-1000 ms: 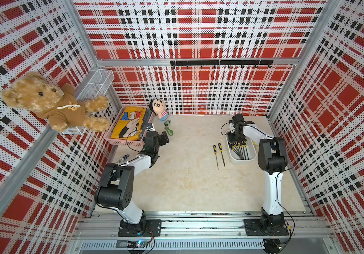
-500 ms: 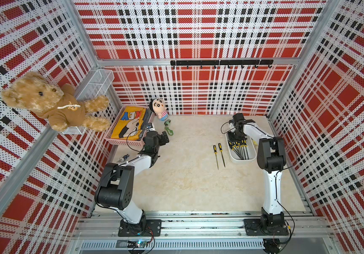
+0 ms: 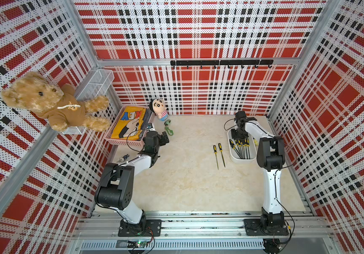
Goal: Take the file tool out of the storage box
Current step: Pick up the file tool from the storage box.
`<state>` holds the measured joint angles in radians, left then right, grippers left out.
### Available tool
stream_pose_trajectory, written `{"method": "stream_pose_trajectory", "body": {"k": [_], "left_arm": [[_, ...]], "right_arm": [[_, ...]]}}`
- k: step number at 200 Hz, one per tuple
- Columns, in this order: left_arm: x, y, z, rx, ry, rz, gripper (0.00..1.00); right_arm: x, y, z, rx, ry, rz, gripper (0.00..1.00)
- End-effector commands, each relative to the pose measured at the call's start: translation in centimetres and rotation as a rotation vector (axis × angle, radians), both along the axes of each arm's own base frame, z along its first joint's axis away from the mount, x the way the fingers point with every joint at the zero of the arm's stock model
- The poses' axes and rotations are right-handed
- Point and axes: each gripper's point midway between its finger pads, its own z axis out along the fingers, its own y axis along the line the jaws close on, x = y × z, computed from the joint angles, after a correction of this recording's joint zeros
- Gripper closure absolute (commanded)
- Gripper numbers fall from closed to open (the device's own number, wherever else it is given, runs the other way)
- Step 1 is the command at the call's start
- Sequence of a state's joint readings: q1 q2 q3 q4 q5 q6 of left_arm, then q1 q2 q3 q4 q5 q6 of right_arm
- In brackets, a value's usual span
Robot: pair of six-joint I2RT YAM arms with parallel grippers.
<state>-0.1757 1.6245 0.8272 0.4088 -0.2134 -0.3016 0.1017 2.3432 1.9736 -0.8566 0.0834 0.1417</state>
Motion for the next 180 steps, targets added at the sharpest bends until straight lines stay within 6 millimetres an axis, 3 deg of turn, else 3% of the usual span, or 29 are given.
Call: {"method": "stream_pose_trajectory", "body": {"k": [1,37,61,180], "left_arm": [[0.3,-0.1,0.8,0.014,-0.009,-0.008,0.03],[0.4,-0.2,0.7,0.011,-0.009,-0.01,0.02],[0.5,-0.4,0.9,0.005,-0.011,-0.015,0.03],[0.7,-0.5,1.0,0.007,-0.015,-0.016,0.02]], "right_arm": [[-1.3,-1.1,-1.9,-0.009,0.059,-0.039,0.65],[-0.2,-0.2,1.4,0.044,-0.042,-0.02,0.64],[0.0,-0.2,2.0,0.05,-0.06,-0.019,0.64],[-0.6,-0.1,-2.8,-0.007,0.042,0.008,0.69]]}}
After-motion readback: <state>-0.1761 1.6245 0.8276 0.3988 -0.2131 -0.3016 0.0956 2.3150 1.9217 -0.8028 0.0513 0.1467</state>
